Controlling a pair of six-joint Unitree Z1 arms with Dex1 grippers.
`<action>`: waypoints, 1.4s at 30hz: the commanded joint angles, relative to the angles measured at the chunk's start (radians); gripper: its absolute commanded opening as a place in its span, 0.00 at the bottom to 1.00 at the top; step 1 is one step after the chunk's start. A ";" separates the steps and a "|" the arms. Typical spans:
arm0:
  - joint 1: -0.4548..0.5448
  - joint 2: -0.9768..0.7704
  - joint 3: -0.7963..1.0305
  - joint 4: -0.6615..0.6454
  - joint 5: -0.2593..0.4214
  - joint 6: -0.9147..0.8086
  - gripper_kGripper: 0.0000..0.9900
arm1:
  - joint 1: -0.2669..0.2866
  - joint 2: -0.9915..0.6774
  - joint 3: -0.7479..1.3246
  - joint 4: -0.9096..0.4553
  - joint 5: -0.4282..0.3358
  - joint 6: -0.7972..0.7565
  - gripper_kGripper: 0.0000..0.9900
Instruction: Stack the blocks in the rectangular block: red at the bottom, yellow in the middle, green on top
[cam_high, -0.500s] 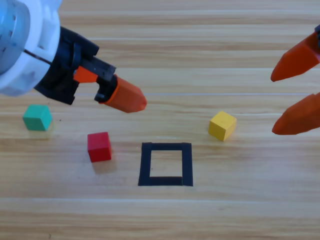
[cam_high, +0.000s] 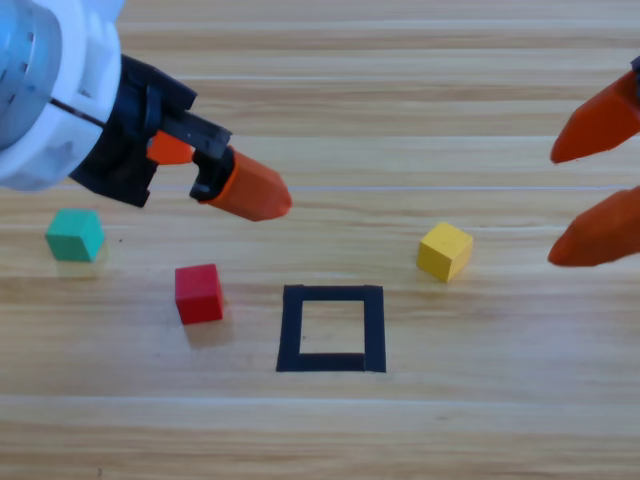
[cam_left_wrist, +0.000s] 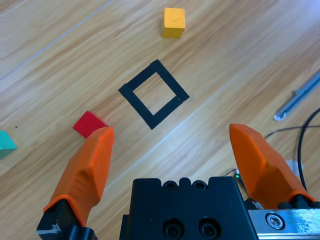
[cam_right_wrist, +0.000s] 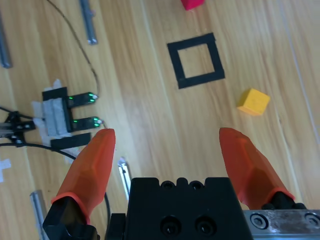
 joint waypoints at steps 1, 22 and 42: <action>0.002 0.137 -0.078 0.080 0.130 -0.185 1.00 | 0.026 0.135 0.008 -0.040 -0.141 0.053 0.93; 0.321 0.704 -0.328 0.356 0.071 -0.547 1.00 | -0.098 0.588 -0.232 0.018 -0.315 0.082 0.93; 0.352 0.685 -0.190 0.214 -0.083 -0.504 1.00 | -0.098 0.847 -0.407 0.090 -0.344 0.078 0.92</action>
